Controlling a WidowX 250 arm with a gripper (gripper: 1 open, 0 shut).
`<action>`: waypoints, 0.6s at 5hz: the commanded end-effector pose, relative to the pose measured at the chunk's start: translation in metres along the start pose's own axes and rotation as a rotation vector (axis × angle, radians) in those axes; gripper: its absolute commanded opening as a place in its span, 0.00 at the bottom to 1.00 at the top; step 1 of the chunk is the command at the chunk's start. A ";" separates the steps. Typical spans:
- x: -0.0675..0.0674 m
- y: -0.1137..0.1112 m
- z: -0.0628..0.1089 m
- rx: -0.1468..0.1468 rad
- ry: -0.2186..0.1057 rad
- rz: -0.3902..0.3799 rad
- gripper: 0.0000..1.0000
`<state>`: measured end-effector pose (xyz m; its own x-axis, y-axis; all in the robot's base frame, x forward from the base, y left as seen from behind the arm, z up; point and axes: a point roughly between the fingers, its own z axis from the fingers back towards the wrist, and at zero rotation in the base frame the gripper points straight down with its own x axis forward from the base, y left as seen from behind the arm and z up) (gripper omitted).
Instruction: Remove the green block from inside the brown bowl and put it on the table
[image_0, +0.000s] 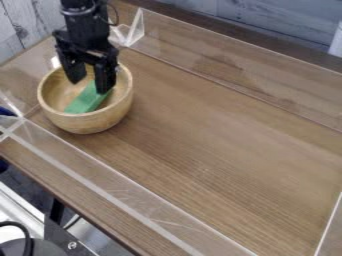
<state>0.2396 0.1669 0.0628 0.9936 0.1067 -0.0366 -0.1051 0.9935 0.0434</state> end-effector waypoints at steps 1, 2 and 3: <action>0.005 0.008 0.005 0.029 -0.028 0.008 1.00; 0.006 0.010 -0.001 0.030 -0.021 0.014 1.00; 0.006 0.013 -0.007 0.032 -0.014 0.021 1.00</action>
<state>0.2394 0.1731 0.0450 0.9913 0.1183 -0.0582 -0.1154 0.9920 0.0508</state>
